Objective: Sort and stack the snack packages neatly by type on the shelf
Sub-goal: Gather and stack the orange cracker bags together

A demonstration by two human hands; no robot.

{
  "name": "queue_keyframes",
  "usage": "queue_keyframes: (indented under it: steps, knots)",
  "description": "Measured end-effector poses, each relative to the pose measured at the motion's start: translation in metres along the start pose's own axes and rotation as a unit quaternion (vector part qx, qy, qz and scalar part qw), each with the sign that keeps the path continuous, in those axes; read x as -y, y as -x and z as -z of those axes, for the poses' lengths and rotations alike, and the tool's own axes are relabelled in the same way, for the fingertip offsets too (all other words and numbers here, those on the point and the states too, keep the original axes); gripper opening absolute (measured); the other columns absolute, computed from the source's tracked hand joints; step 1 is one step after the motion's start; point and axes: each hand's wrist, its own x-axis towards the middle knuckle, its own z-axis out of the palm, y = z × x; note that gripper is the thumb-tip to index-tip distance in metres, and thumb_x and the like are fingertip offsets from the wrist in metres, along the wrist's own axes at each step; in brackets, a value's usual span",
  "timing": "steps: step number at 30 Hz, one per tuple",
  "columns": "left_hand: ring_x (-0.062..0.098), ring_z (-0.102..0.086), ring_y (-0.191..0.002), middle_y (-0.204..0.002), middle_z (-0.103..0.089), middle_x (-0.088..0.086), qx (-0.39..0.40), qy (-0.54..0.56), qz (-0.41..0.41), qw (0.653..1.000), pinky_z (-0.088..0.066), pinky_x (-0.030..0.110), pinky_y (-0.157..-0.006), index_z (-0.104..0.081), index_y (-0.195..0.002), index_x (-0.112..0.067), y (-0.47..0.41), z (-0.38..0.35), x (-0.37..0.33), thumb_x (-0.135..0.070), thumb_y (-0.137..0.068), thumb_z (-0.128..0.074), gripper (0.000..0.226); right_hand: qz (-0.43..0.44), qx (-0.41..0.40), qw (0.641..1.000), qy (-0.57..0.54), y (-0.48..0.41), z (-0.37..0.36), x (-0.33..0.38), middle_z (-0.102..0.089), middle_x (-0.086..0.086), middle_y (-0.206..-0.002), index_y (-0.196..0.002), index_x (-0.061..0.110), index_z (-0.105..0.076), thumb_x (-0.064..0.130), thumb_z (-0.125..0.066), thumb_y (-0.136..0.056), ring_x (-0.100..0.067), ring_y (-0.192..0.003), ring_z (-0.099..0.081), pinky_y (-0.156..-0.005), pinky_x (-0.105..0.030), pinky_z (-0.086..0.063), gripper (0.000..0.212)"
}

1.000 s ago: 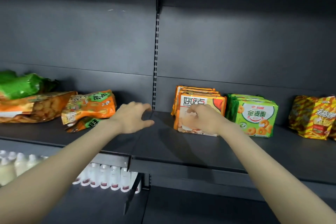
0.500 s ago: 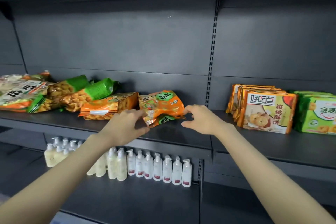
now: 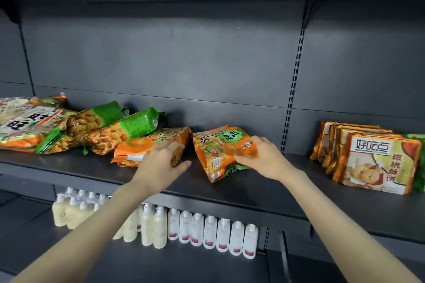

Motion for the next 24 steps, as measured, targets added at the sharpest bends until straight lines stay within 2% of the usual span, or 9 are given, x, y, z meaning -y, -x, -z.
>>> queue_keyframes:
  steps: [5, 10, 13, 18, 24]
  knots:
    - [0.024, -0.033, -0.132, -0.140, -0.042, 0.001, -0.022, -0.071, 0.034, 0.997, -0.023, 0.040, -0.109, -0.042, -0.137, -0.023, -0.033, -0.016, 0.025, -0.049, -0.083, -0.061, 0.062, -0.085, -0.023, 0.995, -0.053, -0.034, -0.021, -0.015, -0.040, -0.009, -0.142, -0.144, 0.013, -0.026, 0.061, -0.067, -0.074, -0.032, -0.131, -0.038, -0.104, -0.046, -0.038, 0.094]
    - [0.027, -0.028, -0.138, -0.148, -0.034, 0.004, 0.045, -0.076, 0.091, 0.992, -0.014, 0.046, -0.116, -0.030, -0.144, -0.022, -0.058, -0.037, 0.055, -0.054, -0.079, -0.064, 0.080, -0.136, -0.011, 0.986, -0.098, -0.060, -0.040, -0.024, -0.055, -0.006, -0.131, -0.135, 0.015, -0.037, 0.074, -0.066, -0.063, -0.029, -0.120, -0.052, -0.100, -0.045, -0.044, 0.098]
    - [0.027, -0.033, -0.136, -0.147, -0.036, 0.003, 0.048, -0.101, 0.085, 0.990, -0.023, 0.042, -0.110, -0.028, -0.145, -0.024, -0.062, -0.050, 0.061, -0.053, -0.080, -0.063, 0.079, -0.142, -0.005, 0.984, -0.105, -0.070, -0.041, -0.031, -0.058, -0.002, -0.126, -0.131, 0.023, -0.041, 0.072, -0.068, -0.062, -0.027, -0.118, -0.053, -0.101, -0.043, -0.043, 0.089]
    - [0.029, -0.049, -0.124, -0.136, -0.052, 0.004, 0.011, -0.154, 0.042, 0.987, -0.036, 0.038, -0.096, -0.037, -0.142, -0.023, -0.067, -0.055, 0.057, -0.036, -0.085, -0.058, 0.062, -0.142, 0.001, 0.982, -0.124, -0.080, -0.039, -0.034, -0.058, -0.001, -0.122, -0.125, 0.021, -0.044, 0.058, -0.077, -0.065, -0.024, -0.117, -0.053, -0.098, -0.040, -0.046, 0.077]
    - [0.037, -0.065, -0.098, -0.113, -0.068, 0.011, -0.016, -0.120, -0.010, 0.993, -0.049, 0.040, -0.080, -0.057, -0.127, -0.013, -0.063, -0.056, 0.054, -0.022, -0.078, -0.066, 0.051, -0.171, -0.003, 0.979, -0.113, -0.081, -0.036, -0.035, -0.059, -0.002, -0.123, -0.125, 0.020, -0.047, 0.058, -0.079, -0.060, -0.023, -0.113, -0.055, -0.095, -0.040, -0.048, 0.082]
